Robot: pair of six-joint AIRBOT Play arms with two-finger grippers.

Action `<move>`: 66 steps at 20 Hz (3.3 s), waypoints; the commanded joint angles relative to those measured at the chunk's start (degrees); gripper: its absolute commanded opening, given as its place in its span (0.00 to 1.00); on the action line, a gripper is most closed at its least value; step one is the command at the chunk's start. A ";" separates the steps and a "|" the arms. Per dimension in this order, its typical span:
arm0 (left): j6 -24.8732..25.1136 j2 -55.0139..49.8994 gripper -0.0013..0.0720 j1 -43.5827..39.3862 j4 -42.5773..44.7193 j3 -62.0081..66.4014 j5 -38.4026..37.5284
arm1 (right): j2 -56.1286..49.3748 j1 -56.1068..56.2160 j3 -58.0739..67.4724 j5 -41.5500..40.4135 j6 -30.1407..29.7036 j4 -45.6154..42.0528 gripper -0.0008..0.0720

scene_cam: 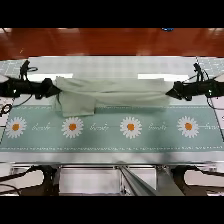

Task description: Fold the shirts.

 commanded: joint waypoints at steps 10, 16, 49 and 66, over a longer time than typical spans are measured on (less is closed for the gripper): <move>-7.19 -20.98 0.04 -3.34 0.04 22.91 1.03 | -17.79 2.01 18.84 -3.04 2.47 4.02 0.06; -8.26 -21.18 0.71 -2.62 4.79 25.29 -9.07 | -17.49 3.34 19.58 -6.12 2.08 2.62 0.57; -9.20 31.56 0.71 -4.13 7.06 -23.15 8.24 | -27.58 2.21 23.45 2.80 2.64 14.58 0.06; 0.55 11.37 0.03 -30.62 -3.32 -6.58 16.65 | 20.72 1.07 5.07 12.96 4.35 -10.23 0.06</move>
